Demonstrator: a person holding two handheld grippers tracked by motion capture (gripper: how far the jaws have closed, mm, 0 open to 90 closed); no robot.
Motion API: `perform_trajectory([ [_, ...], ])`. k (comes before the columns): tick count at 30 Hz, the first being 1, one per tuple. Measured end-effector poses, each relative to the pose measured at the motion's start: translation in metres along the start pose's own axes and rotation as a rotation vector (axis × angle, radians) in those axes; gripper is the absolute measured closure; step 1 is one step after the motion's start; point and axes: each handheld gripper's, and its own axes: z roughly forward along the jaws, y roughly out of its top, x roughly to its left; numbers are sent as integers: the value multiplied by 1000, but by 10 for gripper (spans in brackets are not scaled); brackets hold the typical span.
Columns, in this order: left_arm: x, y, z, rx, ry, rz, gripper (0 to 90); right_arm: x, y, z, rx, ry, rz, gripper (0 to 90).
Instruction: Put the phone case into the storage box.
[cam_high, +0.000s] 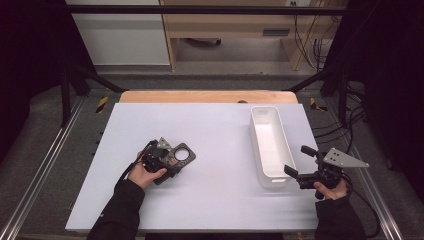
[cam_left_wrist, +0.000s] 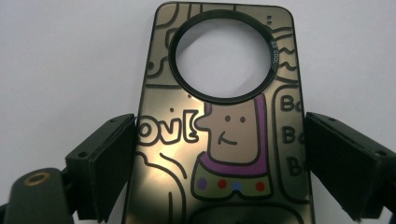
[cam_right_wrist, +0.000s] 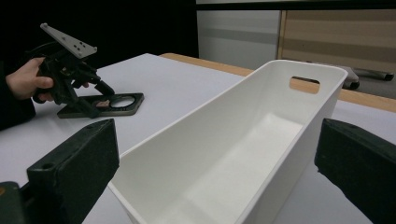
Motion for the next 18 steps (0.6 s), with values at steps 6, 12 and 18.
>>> perform_trajectory([
  [6, 1, 0, -1, -4, -14, -18, 114, 0, 0, 0, -1, 2, 0, 5],
  [12, 1, 0, -2, -8, -17, -18, 114, 0, 0, 0, -1, 3, 1, 5],
  [18, -1, 2, -6, -17, -16, -13, 115, 0, 0, 0, -2, 4, -1, 5],
])
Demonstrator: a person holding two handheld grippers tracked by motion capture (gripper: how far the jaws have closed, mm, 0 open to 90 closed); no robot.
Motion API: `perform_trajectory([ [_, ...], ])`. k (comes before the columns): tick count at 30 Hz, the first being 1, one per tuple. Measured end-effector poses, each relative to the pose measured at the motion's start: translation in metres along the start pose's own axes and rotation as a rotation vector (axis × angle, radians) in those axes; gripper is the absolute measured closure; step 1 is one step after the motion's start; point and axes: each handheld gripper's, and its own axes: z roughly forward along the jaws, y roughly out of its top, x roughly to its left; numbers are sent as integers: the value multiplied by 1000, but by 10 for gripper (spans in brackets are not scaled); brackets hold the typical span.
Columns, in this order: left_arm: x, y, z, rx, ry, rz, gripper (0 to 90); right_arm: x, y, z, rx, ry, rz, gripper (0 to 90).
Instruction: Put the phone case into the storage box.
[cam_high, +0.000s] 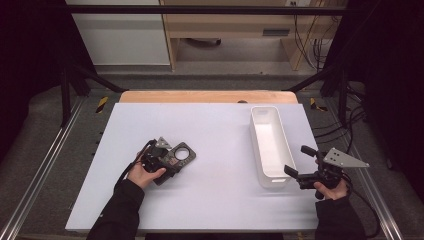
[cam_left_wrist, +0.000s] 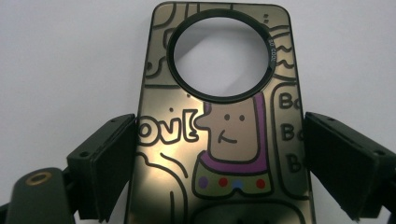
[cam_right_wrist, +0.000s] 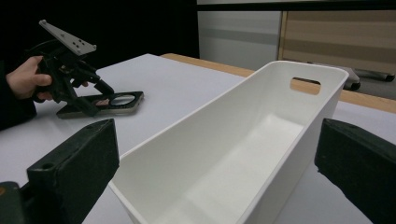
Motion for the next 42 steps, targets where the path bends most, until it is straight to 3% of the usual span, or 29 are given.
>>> perform_trajectory([
  [15, -9, 7, -16, -44, 6, 17, 115, 0, 1, -1, 0, 2, -4, 5],
  [42, -33, 18, -59, -145, -27, 72, 115, 4, 5, -1, -3, 16, -22, 5],
])
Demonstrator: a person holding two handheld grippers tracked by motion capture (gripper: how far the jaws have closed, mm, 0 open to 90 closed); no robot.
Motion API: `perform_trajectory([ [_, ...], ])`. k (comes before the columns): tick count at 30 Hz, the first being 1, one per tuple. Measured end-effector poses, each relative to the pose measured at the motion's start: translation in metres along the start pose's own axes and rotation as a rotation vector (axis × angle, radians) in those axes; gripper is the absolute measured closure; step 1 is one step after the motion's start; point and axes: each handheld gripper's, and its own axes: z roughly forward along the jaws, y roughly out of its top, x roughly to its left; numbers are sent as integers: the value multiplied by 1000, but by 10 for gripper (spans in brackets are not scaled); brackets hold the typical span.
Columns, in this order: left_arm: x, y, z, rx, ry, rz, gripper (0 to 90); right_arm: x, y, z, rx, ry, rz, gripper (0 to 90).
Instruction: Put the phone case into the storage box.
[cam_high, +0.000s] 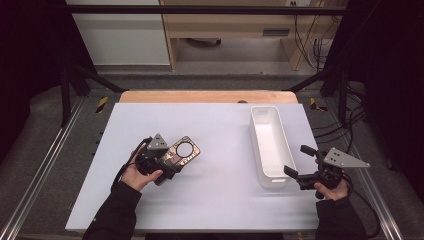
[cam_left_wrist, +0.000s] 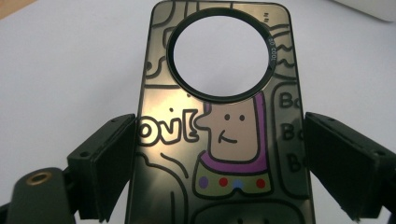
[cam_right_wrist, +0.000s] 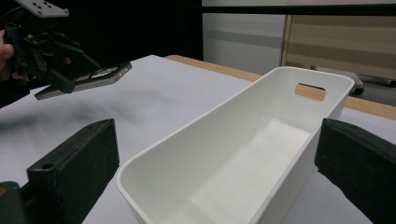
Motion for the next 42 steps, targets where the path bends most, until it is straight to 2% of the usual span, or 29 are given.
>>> perform_trajectory([
  [15, -17, 9, -9, -23, -33, 50, 115, 6, 4, 2, 10, 19, -23, 5],
  [20, -26, 13, -11, -31, -51, 80, 115, 9, 6, 3, 11, 29, -35, 6],
  [31, -43, 19, -13, -35, -80, 128, 115, 21, 12, 10, 33, 79, -82, 9],
  [42, -55, 23, -10, -26, -113, 166, 115, 32, 15, 18, 65, 109, -125, 8],
])
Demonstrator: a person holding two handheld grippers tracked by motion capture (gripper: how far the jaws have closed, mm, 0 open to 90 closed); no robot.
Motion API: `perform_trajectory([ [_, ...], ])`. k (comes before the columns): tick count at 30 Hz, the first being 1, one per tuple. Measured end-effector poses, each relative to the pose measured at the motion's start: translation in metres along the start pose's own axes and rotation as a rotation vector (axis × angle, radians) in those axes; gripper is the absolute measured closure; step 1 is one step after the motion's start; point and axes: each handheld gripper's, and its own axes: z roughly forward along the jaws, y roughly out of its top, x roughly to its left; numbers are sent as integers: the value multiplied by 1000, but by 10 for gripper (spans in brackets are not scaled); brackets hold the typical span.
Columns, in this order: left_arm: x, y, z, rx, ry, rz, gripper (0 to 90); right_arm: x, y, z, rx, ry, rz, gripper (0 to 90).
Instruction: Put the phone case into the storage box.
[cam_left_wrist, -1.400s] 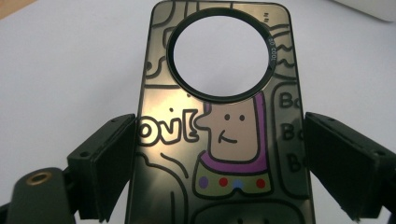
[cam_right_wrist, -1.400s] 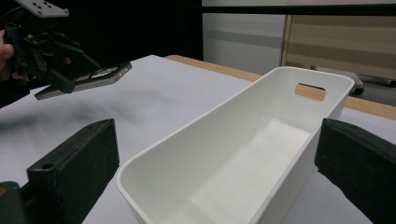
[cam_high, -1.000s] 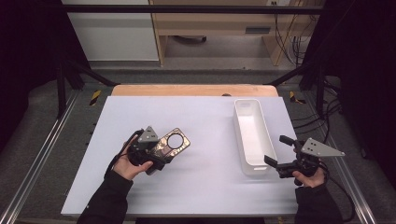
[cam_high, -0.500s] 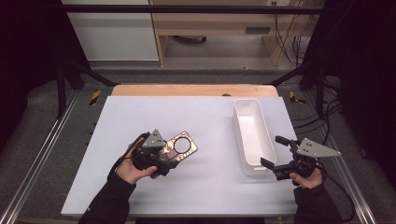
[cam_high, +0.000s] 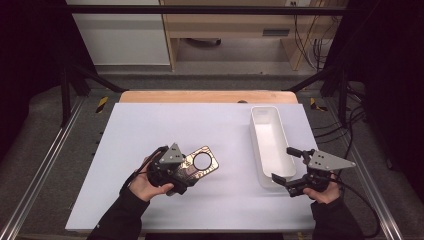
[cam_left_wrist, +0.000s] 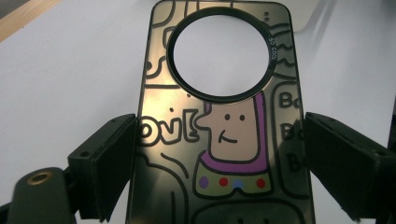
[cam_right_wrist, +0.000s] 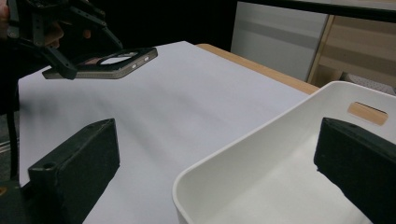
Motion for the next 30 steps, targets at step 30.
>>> perform_trajectory([
  [30, -24, 9, 5, -21, -69, 69, 115, 36, 15, 35, 93, 144, -126, 13],
])
